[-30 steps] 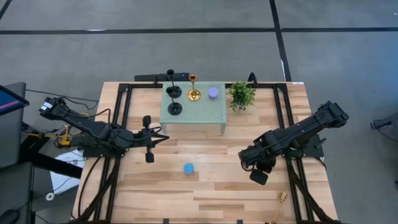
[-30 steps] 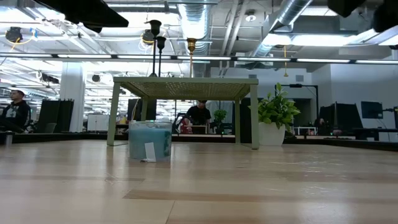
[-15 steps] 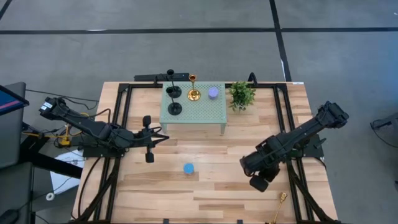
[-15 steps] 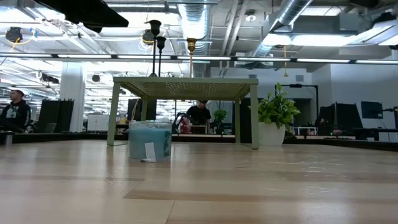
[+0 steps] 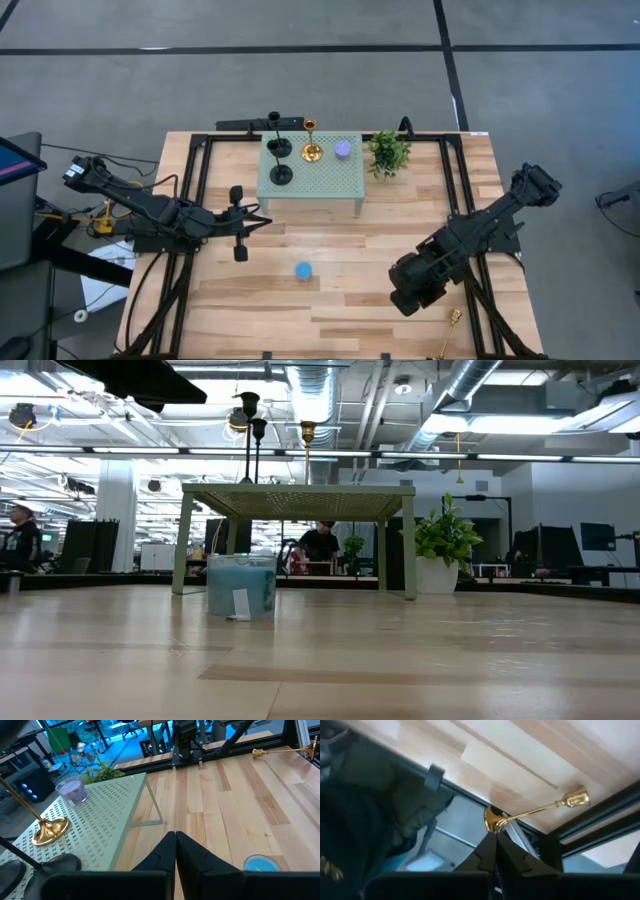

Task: Pick & Place candle stick holders
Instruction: Put the gold candle holder on the shelf

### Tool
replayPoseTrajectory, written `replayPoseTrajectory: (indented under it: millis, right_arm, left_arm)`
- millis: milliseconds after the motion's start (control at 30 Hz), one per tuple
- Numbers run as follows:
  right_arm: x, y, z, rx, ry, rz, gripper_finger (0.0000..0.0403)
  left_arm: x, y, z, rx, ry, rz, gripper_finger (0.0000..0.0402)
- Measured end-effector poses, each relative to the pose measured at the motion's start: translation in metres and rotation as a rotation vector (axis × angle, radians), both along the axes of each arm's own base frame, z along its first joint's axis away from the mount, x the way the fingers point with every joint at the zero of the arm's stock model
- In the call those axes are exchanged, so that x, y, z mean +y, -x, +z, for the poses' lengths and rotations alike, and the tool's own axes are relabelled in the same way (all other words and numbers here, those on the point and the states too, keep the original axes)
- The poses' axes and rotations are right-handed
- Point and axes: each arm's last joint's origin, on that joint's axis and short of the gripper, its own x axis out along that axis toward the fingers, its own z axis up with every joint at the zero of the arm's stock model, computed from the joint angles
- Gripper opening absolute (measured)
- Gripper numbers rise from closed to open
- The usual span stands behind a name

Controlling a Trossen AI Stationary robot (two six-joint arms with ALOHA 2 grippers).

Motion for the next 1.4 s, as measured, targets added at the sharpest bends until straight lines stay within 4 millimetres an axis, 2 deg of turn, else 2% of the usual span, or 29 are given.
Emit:
replayPoseTrajectory:
  millis: [200,400,667,800,900,1067,1233,1400]
  right_arm:
    - [0.015,0.015,-0.002,0.077,0.118,-0.215,0.0000]
    - [0.036,0.032,-0.002,0.109,0.113,-0.229,0.0000]
    - [0.034,0.028,-0.005,0.061,0.164,-0.314,0.0000]
    - [0.036,0.029,-0.018,0.048,0.172,-0.314,0.0000]
    - [0.042,0.034,-0.035,0.053,0.143,-0.328,0.0000]
    - [0.051,0.046,-0.062,0.145,0.053,-0.303,0.0000]
    - [0.050,0.062,-0.072,0.242,0.115,-0.258,0.0000]
    - [0.061,0.074,-0.073,0.248,0.074,-0.180,0.0000]
  left_arm:
    - [0.000,0.000,0.000,0.000,0.000,0.000,0.0011]
    - [0.000,0.000,0.000,0.000,0.000,0.000,0.0011]
    - [0.000,0.000,0.000,0.000,0.000,0.000,0.0011]
    - [0.000,0.000,0.000,0.000,0.000,0.000,0.0011]
    - [0.000,0.000,0.000,0.000,0.000,0.000,0.0011]
    - [0.000,0.000,0.000,0.000,0.000,0.000,0.0011]
    - [0.000,0.000,0.000,-0.001,0.000,0.000,0.0011]
    - [0.000,0.000,0.000,0.000,0.000,0.000,0.0011]
